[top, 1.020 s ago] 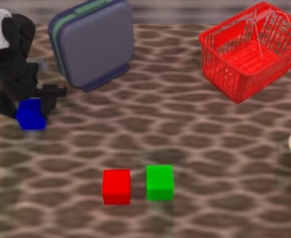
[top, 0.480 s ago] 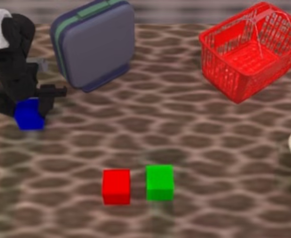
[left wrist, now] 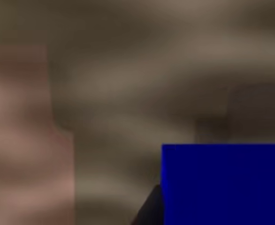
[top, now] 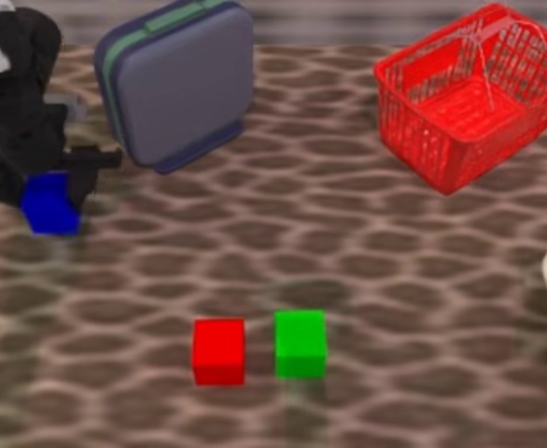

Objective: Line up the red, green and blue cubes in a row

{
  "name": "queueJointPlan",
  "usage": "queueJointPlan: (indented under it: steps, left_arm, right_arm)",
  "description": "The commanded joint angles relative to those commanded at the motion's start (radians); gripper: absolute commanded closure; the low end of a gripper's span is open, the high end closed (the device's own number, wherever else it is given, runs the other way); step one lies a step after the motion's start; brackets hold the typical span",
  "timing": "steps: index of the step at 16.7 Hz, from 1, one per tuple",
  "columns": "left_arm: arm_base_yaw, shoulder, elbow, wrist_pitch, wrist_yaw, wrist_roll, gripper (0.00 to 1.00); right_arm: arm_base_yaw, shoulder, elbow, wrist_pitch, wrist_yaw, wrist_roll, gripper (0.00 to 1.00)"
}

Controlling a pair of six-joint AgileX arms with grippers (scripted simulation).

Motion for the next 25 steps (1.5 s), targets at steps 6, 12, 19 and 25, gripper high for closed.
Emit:
queueJointPlan:
  steps: [6, 12, 19, 25]
  left_arm:
    - [0.014, -0.06, 0.094, -0.156, -0.003, -0.002, 1.0]
    - [-0.029, -0.041, 0.117, -0.166, -0.004, -0.037, 1.0]
    - [-0.451, 0.052, 0.291, -0.267, -0.006, -0.442, 1.0]
    - [-0.844, 0.101, 0.423, -0.344, -0.013, -0.822, 1.0]
  right_arm:
    - [0.0, 0.0, 0.0, 0.0, 0.0, 0.0, 0.0]
    - [0.0, 0.0, 0.0, 0.0, 0.0, 0.0, 0.0]
    - [0.0, 0.0, 0.0, 0.0, 0.0, 0.0, 0.0]
    - [0.0, 0.0, 0.0, 0.0, 0.0, 0.0, 0.0]
